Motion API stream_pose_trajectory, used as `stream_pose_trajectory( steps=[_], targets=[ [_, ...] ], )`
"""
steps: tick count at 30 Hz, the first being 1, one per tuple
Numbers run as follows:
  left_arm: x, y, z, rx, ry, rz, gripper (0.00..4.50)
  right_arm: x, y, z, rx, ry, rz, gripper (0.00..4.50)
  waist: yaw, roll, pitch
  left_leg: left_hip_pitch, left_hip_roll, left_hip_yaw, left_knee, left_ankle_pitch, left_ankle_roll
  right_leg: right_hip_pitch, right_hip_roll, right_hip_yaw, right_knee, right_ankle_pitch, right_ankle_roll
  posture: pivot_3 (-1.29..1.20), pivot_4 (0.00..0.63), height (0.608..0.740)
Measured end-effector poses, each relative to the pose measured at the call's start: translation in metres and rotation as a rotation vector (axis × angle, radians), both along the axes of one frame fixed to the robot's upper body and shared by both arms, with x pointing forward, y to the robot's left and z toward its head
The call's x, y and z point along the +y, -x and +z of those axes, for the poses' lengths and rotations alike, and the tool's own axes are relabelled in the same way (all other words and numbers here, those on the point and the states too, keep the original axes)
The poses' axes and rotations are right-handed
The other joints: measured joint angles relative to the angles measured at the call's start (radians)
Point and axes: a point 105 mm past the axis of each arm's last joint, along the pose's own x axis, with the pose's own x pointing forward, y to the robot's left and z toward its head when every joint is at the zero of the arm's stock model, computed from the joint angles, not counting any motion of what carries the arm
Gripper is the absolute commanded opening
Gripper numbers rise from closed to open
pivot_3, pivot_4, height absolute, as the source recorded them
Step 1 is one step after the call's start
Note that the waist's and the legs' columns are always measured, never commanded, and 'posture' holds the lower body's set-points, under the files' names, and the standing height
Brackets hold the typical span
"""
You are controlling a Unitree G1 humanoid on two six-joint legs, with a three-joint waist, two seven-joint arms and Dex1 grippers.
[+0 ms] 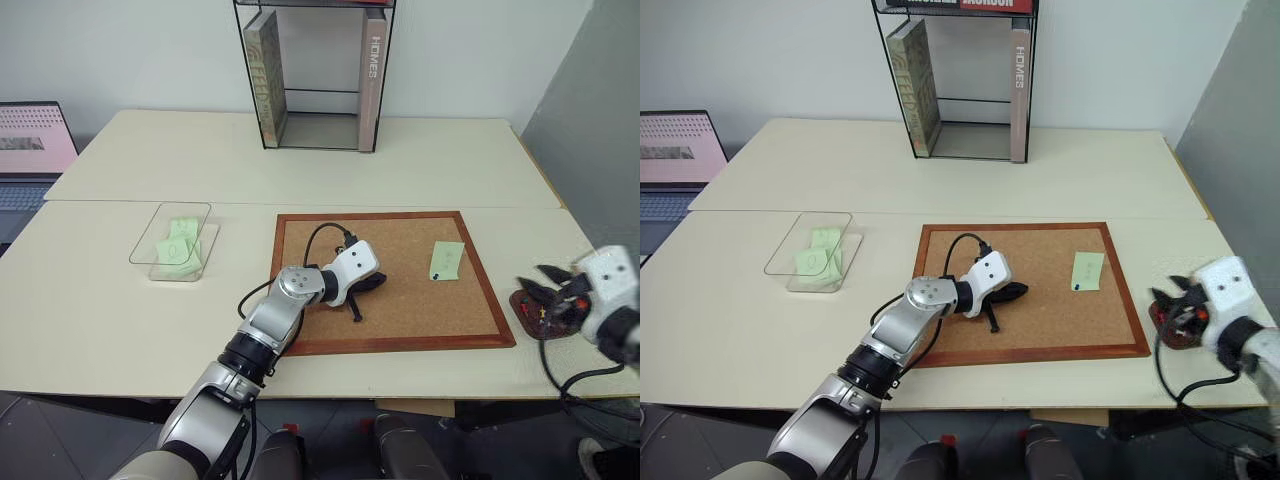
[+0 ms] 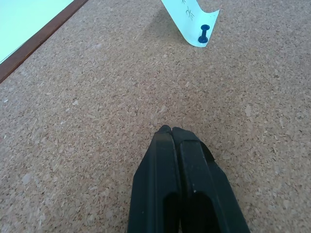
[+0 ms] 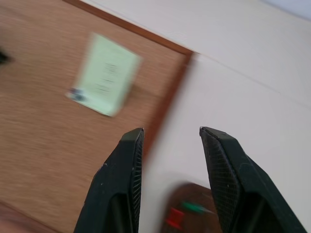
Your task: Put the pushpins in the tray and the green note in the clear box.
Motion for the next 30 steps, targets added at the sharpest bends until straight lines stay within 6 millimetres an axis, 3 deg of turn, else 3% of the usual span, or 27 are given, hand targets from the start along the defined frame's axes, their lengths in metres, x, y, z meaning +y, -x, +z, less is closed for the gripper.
stream_pose_trajectory(
  steps=[4, 7, 15, 30],
  targets=[
    [0.0, 0.0, 0.0, -0.001, 0.0, 0.0, 0.0, 0.037, -0.007, -0.014, 0.027, -0.054, 0.102, 1.94, 0.0, 0.0, 0.0, 0.0, 0.0, 0.0, 0.0, 0.0, 0.0, -0.001, 0.0, 0.0, 0.0, 0.0, 0.0, 0.0, 0.15, 0.74],
    [0.0, 0.0, 0.0, -0.001, 0.001, -0.001, 0.0, 0.052, -0.016, -0.02, 0.023, -0.062, 0.127, 1.94, 0.0, 0.0, 0.0, -0.001, 0.0, 0.0, 0.0, 0.0, 0.0, -0.001, 0.0, 0.0, 0.0, 0.0, 0.0, 0.0, 0.15, 0.74],
    [0.0, 0.0, 0.001, -0.003, 0.001, -0.001, 0.0, 0.057, -0.039, -0.033, 0.018, -0.063, 0.09, 1.94, 0.001, 0.0, 0.0, -0.001, 0.0, 0.0, 0.0, 0.0, 0.0, -0.001, 0.0, 0.0, 0.001, 0.0, 0.0, 0.0, 0.15, 0.74],
    [0.001, 0.001, 0.001, -0.006, -0.002, 0.0, 0.0, 0.054, -0.061, -0.05, 0.053, -0.053, 0.049, 1.94, -0.001, 0.0, 0.0, -0.001, 0.0, 0.0, 0.0, 0.0, 0.0, -0.001, 0.0, 0.0, 0.001, 0.0, 0.0, 0.0, 0.15, 0.74]
  ],
)
